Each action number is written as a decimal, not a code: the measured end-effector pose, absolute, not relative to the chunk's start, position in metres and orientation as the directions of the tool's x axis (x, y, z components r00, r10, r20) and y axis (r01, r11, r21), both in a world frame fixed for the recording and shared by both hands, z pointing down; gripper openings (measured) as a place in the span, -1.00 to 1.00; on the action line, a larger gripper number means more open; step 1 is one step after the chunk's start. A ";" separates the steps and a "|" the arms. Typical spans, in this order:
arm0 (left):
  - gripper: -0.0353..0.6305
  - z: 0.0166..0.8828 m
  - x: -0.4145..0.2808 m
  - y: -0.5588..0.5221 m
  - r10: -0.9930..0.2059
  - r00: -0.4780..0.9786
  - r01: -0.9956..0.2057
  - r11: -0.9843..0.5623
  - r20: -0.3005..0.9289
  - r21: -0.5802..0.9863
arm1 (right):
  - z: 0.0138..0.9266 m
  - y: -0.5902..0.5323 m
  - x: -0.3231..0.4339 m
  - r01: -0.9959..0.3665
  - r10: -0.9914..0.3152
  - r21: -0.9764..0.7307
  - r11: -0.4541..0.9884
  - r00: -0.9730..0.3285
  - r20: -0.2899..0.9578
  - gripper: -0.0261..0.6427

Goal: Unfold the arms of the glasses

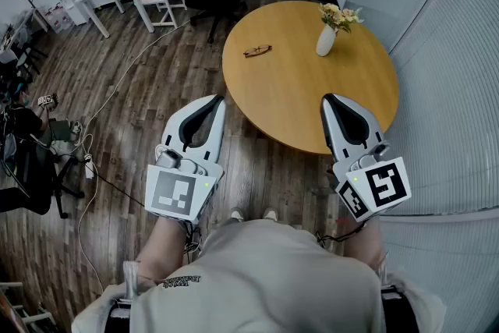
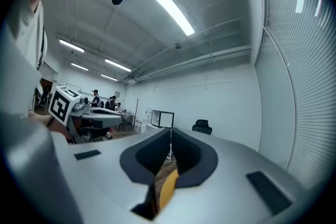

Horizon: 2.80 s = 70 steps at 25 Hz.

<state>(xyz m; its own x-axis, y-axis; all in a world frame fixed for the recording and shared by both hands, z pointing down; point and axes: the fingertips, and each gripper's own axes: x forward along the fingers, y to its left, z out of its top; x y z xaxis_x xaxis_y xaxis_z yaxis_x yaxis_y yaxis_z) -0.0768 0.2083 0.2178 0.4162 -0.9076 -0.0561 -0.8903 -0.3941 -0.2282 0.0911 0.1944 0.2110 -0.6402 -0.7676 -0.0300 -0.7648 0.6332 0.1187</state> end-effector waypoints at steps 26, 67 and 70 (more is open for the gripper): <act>-0.83 0.242 -0.008 0.206 -0.918 0.395 -0.897 -0.378 -0.032 -0.230 | 0.240 0.184 0.179 -0.799 -0.798 0.029 0.601 -0.601 -0.036 -0.82; -0.83 0.270 -0.072 0.031 -0.894 0.447 -0.870 -0.443 0.031 -0.215 | 0.267 0.013 0.090 -0.802 -0.803 0.042 0.595 -0.593 0.049 -0.82; -0.83 0.272 -0.084 0.001 -0.881 0.471 -0.857 -0.468 0.042 -0.216 | 0.269 -0.013 0.077 -0.817 -0.818 0.035 0.575 -0.573 0.057 -0.82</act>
